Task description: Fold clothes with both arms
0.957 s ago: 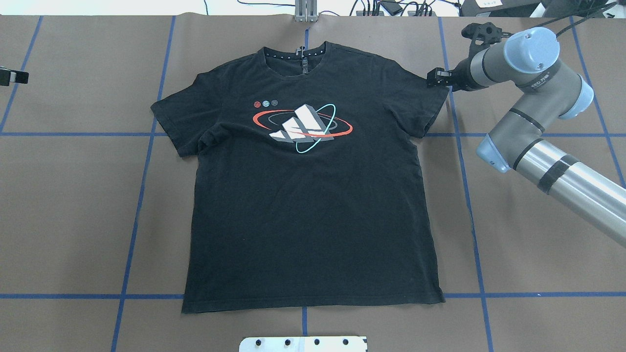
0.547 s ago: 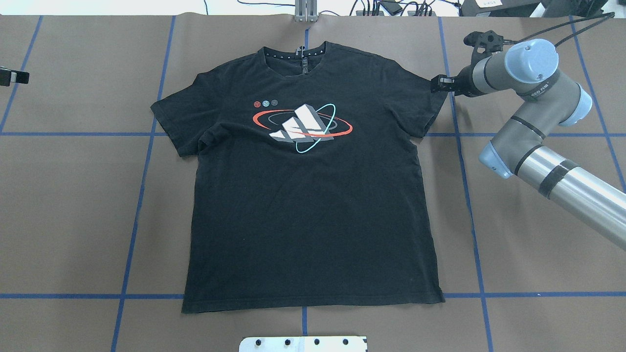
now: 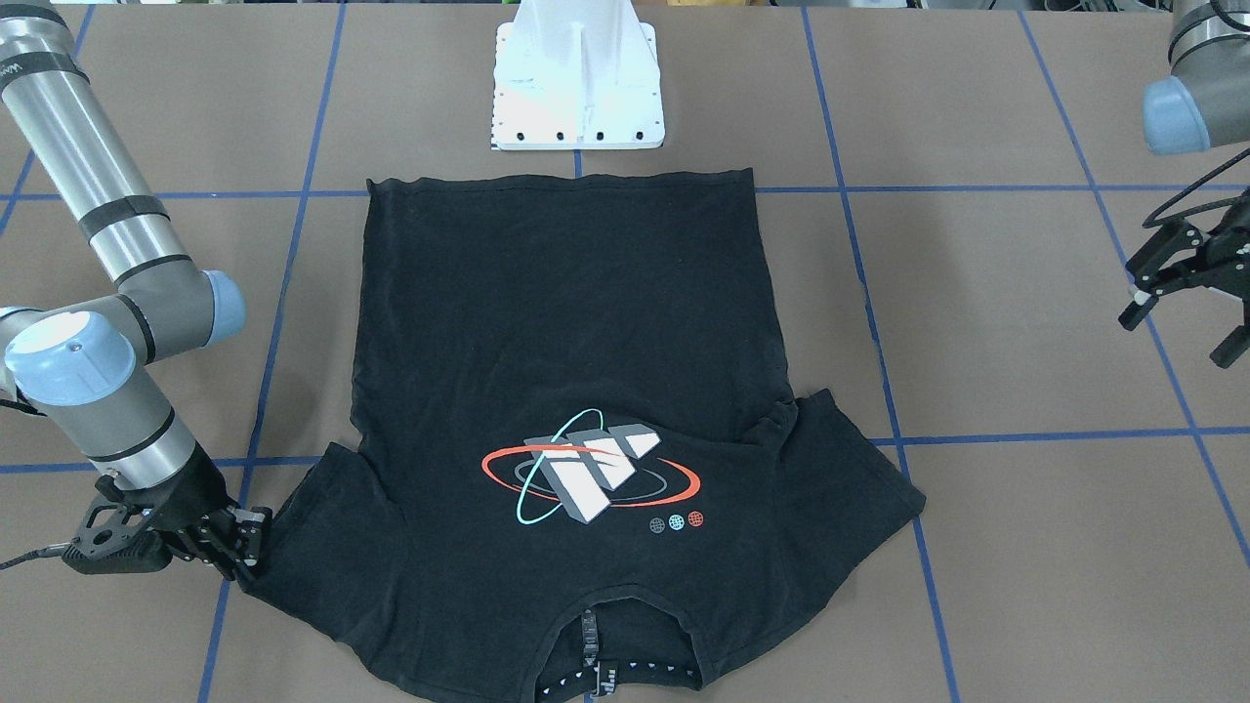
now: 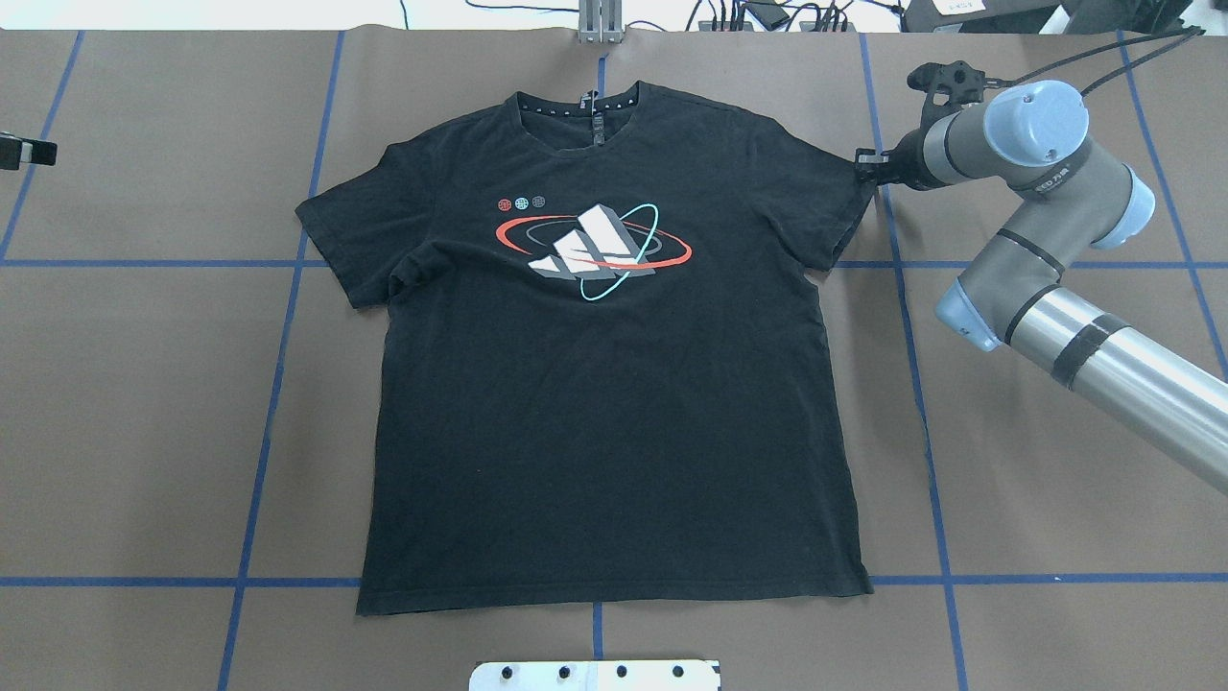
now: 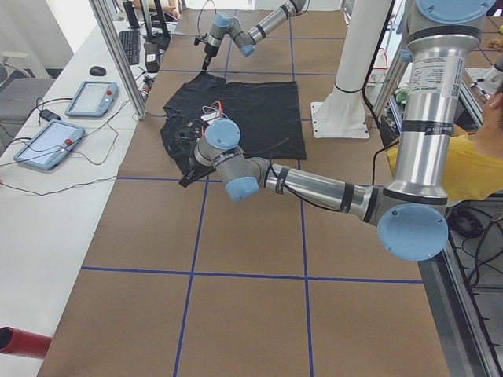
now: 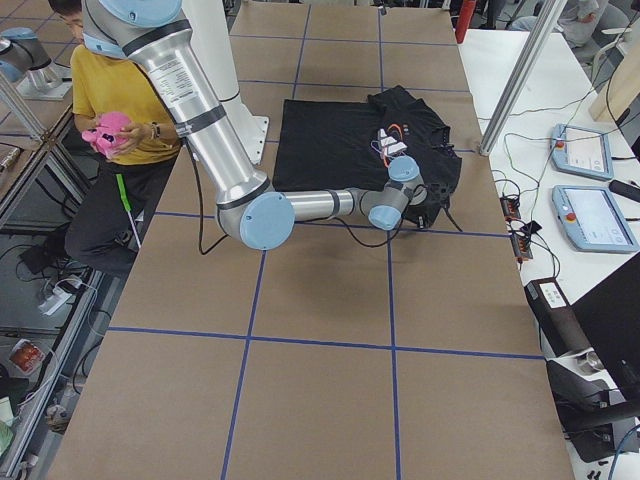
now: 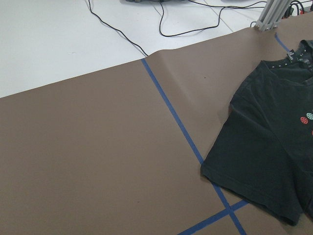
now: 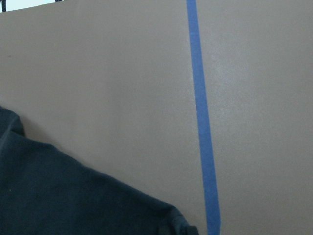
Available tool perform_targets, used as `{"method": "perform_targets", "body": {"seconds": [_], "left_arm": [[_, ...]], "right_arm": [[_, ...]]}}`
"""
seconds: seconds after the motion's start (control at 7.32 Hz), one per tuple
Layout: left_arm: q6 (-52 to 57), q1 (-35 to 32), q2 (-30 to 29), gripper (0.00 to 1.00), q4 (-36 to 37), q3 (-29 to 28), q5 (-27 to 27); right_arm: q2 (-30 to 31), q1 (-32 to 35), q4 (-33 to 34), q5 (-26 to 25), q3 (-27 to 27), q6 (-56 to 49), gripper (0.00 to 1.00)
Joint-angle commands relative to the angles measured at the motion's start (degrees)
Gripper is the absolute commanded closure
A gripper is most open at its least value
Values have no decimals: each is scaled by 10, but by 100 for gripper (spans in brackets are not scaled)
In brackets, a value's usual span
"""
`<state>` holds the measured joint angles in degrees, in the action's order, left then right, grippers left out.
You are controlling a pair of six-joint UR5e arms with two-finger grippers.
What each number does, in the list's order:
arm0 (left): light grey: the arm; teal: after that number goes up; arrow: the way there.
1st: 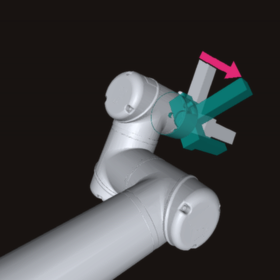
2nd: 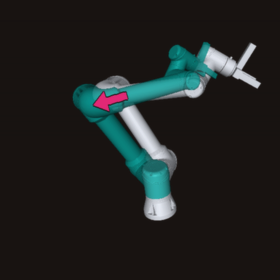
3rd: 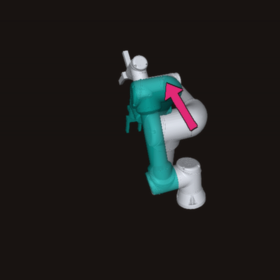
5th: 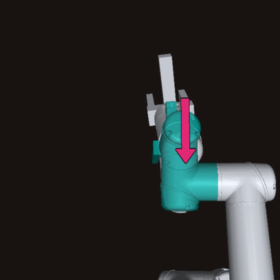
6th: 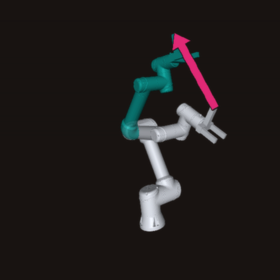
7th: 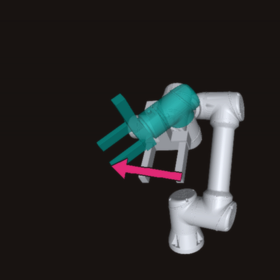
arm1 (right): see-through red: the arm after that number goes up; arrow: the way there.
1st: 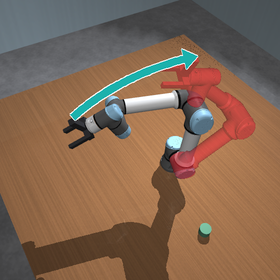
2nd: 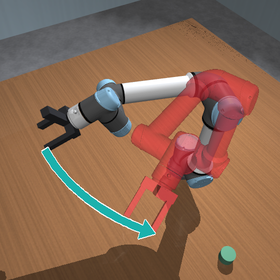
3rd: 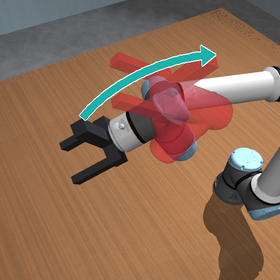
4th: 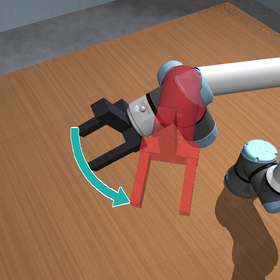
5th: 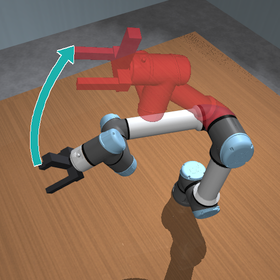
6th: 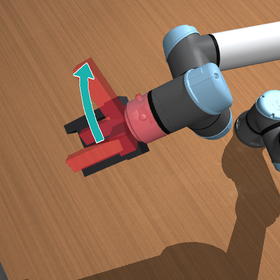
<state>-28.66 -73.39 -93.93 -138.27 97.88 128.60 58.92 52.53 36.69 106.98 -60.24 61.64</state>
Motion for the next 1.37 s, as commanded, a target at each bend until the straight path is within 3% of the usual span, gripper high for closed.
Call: {"method": "perform_targets", "body": {"seconds": [0.0, 0.41, 0.68, 0.96, 1.09, 1.23], "left_arm": [[0, 0, 2, 0, 0, 0, 0], [1, 1, 1, 0, 0, -2, 0], [0, 1, 2, 0, 0, -3, -1], [0, 1, 2, 0, 0, -3, -1], [0, 1, 2, 0, 0, -3, -1], [1, 1, 2, 0, 0, -3, -1]], "right_arm": [[0, 2, -5, 1, -2, -1, 100], [0, 6, 10, 5, -62, 18, 100], [-14, -6, 81, -3, -122, 71, 100], [-104, -62, 179, -77, -111, 116, 100], [-141, -76, 223, -84, -91, 132, 100], [-164, -90, 221, -113, -55, 142, 100]]}}
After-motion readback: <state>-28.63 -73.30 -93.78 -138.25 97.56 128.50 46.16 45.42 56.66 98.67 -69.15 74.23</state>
